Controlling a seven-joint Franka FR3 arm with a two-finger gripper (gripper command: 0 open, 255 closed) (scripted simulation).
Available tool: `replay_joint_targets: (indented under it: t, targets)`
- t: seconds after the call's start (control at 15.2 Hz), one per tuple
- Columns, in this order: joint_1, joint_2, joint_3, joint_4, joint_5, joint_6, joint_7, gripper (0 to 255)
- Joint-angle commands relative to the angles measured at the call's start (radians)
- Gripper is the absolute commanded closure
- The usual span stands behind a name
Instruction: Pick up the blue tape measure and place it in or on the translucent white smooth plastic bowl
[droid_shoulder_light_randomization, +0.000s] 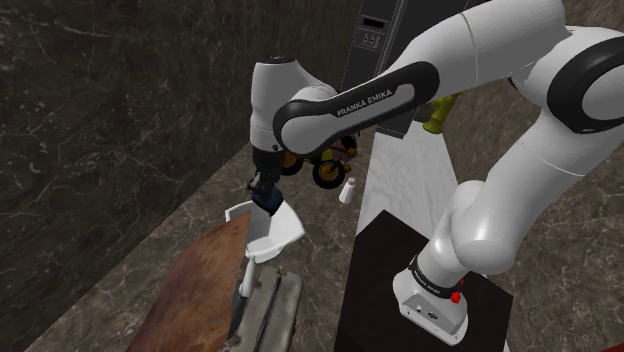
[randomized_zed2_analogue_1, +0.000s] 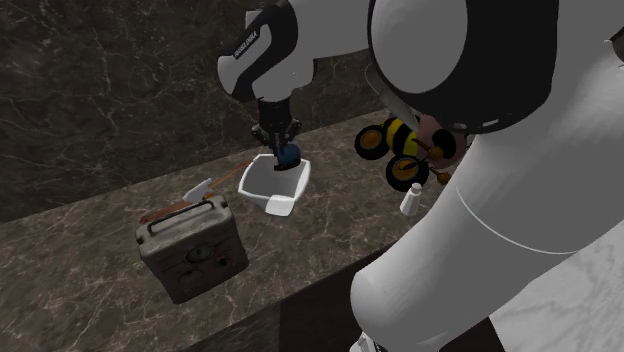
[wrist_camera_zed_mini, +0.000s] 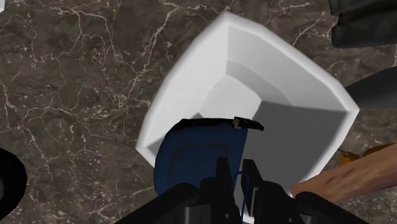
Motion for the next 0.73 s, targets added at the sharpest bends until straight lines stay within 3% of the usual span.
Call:
replay_joint_targets:
  t: [0.0,0.66]
  targets:
    - [0.001,0.012,0.002,-0.019,-0.002,0.032,0.003,255]
    - [0.001,0.029,0.002,-0.033,-0.006,0.063,0.006,255]
